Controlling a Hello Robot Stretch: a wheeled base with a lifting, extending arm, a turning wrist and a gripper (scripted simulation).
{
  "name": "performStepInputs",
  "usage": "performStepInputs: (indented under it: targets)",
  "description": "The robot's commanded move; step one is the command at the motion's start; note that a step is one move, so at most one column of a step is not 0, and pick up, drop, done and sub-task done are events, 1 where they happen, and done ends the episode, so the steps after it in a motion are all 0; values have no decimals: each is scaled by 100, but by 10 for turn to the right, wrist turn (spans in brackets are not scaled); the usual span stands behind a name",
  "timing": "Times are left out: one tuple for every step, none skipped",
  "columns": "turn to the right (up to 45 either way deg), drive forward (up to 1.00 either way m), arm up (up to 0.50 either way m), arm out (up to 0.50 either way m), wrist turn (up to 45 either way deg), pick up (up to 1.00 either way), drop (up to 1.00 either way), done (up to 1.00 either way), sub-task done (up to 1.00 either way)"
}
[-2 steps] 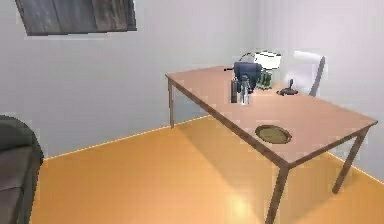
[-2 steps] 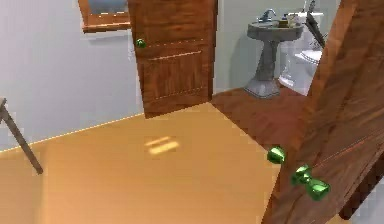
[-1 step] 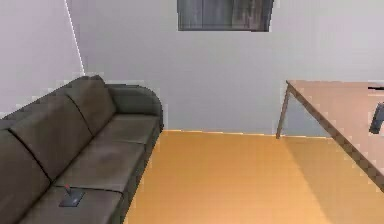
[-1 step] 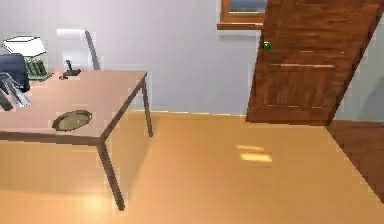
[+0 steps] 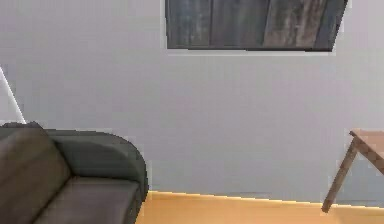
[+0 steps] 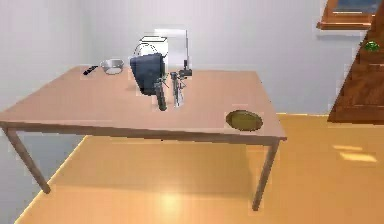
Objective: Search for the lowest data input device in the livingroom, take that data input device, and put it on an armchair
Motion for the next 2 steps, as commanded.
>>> performStepInputs:
  targets:
    - [450, 0, 0, 0, 0, 0, 0, 0, 0]
    - [450, 0, 0, 0, 0, 0, 0, 0, 0]
